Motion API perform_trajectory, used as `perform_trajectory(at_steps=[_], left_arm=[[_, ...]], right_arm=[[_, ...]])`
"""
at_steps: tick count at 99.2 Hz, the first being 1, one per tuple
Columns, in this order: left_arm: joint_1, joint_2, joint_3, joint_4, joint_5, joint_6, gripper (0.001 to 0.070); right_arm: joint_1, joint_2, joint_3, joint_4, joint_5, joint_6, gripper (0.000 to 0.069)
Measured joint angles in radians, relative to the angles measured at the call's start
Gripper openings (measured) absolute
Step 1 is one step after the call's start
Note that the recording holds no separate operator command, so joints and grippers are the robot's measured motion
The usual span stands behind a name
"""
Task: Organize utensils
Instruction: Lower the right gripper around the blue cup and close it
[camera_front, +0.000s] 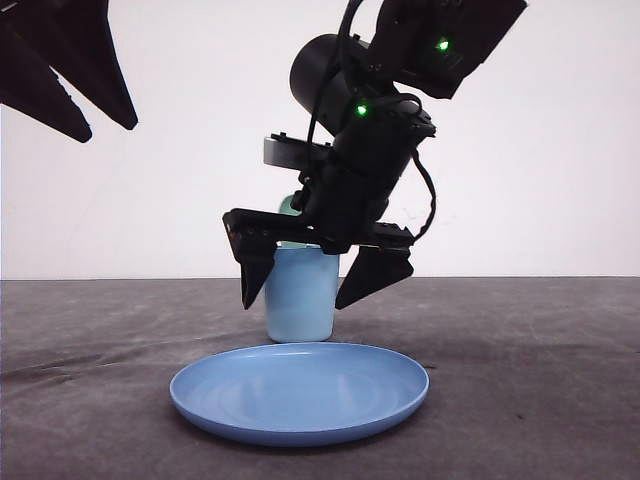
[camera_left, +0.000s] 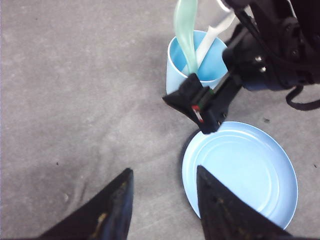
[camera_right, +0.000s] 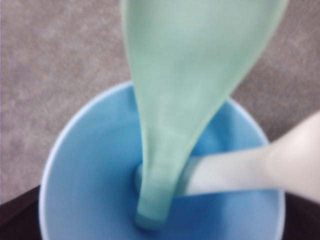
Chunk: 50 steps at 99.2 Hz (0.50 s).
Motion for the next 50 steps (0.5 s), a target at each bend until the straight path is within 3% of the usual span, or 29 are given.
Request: perform_trajectory(at_steps=[8, 24, 50], left_arm=[[0.0, 0.0, 0.0, 0.0, 0.0, 0.0, 0.0229], [0.0, 0.0, 0.0, 0.0, 0.0, 0.0, 0.0229], [0.0, 0.0, 0.0, 0.0, 0.0, 0.0, 0.0229]], right_arm=[[0.0, 0.0, 0.005, 0.013, 0.0, 0.0, 0.0652], [0.0, 0.0, 0.006, 0.005, 0.003, -0.005, 0.0455], [0.0, -0.006, 0.007, -0.008, 0.005, -0.026, 0.0421]])
